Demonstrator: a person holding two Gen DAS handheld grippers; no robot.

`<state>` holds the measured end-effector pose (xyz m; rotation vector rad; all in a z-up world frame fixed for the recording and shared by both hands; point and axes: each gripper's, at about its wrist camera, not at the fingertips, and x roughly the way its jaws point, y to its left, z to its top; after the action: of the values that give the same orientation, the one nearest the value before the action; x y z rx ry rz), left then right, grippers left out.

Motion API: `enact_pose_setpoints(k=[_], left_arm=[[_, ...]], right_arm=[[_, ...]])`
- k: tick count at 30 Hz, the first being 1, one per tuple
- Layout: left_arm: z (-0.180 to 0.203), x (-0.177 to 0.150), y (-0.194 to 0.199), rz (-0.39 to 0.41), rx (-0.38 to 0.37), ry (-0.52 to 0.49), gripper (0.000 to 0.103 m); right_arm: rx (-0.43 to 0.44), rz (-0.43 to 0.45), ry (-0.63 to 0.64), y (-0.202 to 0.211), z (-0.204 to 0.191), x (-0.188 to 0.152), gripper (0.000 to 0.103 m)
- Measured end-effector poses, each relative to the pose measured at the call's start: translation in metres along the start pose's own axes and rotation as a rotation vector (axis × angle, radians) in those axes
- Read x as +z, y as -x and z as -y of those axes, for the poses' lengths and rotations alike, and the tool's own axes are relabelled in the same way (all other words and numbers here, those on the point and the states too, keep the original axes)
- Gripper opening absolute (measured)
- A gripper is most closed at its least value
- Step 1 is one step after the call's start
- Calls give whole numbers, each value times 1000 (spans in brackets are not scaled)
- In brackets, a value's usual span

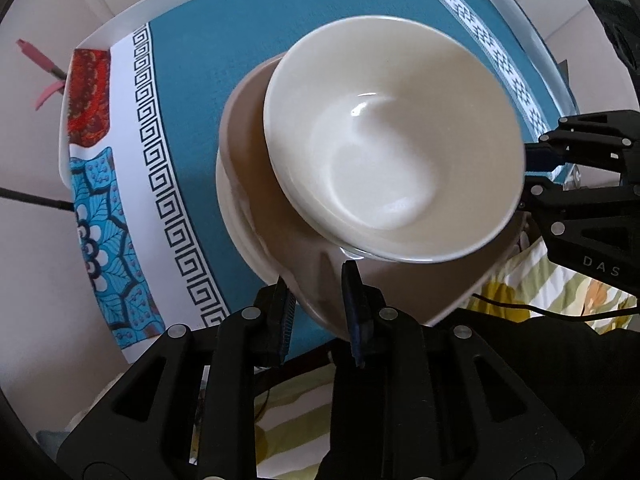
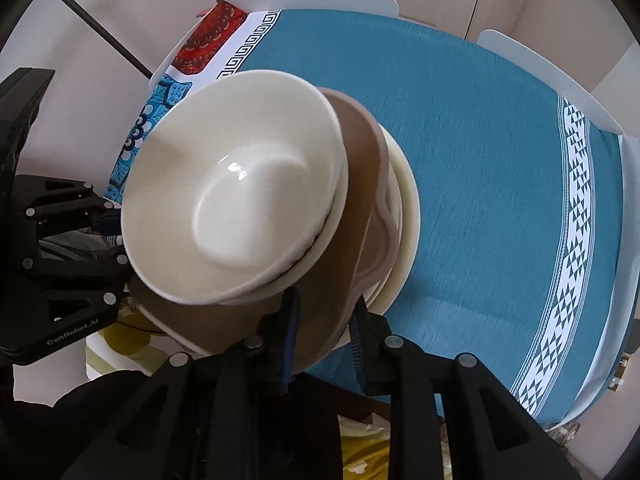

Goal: Organize plates and bowls

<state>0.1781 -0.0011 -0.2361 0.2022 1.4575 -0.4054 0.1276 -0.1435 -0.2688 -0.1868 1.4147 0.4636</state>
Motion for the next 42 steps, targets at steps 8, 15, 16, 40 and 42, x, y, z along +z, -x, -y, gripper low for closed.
enact_pose_setpoints(k=[8,15,16,40,42], left_arm=[[3,-10,16,31,10,16,21],[14,-22,38,84,10,23,22],[17,-25,42,94,12,21,22],[101,-147,267,1073,309,190,103],[110,-155,273,1110,350,187,103]], right_arm=[[4,27,-19,20,2,-10,22],[6,83,-43,40,1,-29,22],[8,95,-48,44,1,-33,22],[-240,896,-194,259,-39,-159,102],[-256,958,-212,271,-42,-170,102]])
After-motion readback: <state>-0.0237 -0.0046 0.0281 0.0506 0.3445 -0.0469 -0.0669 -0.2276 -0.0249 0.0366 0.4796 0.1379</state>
